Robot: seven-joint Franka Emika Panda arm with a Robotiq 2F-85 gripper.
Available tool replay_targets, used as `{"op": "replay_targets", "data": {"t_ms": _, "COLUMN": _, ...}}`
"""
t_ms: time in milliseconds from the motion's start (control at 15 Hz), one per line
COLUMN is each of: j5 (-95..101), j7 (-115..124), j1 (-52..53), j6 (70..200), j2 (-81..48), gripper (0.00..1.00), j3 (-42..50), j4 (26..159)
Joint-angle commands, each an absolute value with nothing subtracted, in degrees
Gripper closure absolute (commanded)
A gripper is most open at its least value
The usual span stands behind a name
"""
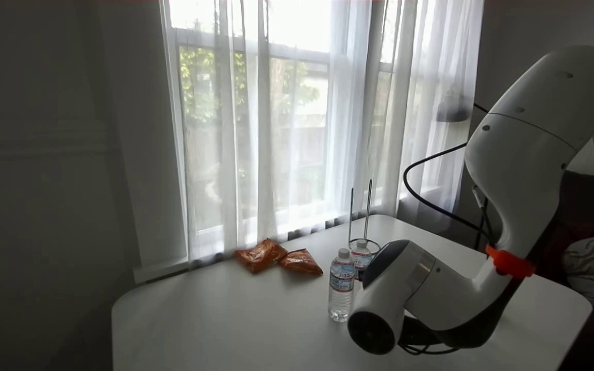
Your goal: Pick up both water bottles laying on the table one by one and place them the right way up on the table
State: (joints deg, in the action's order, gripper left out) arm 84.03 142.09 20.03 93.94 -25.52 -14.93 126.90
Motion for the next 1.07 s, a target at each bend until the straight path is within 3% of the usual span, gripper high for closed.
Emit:
{"op": "replay_targets", "data": {"t_ms": 0, "j5": 86.57, "j7": 143.7, "j1": 20.71, "j6": 91.67, "j2": -26.8, "gripper": 0.26, "j3": -15.57, "j4": 126.08}}
{"op": "replay_targets", "data": {"t_ms": 267, "j5": 86.64, "j7": 142.96, "j1": 20.56, "j6": 91.88, "j2": -27.11, "gripper": 0.02, "j3": -15.88, "j4": 125.91}}
{"op": "replay_targets", "data": {"t_ms": 1000, "j5": 79.08, "j7": 129.4, "j1": 16.73, "j6": 102.33, "j2": -20.78, "gripper": 0.0, "j3": -17.91, "j4": 127.38}}
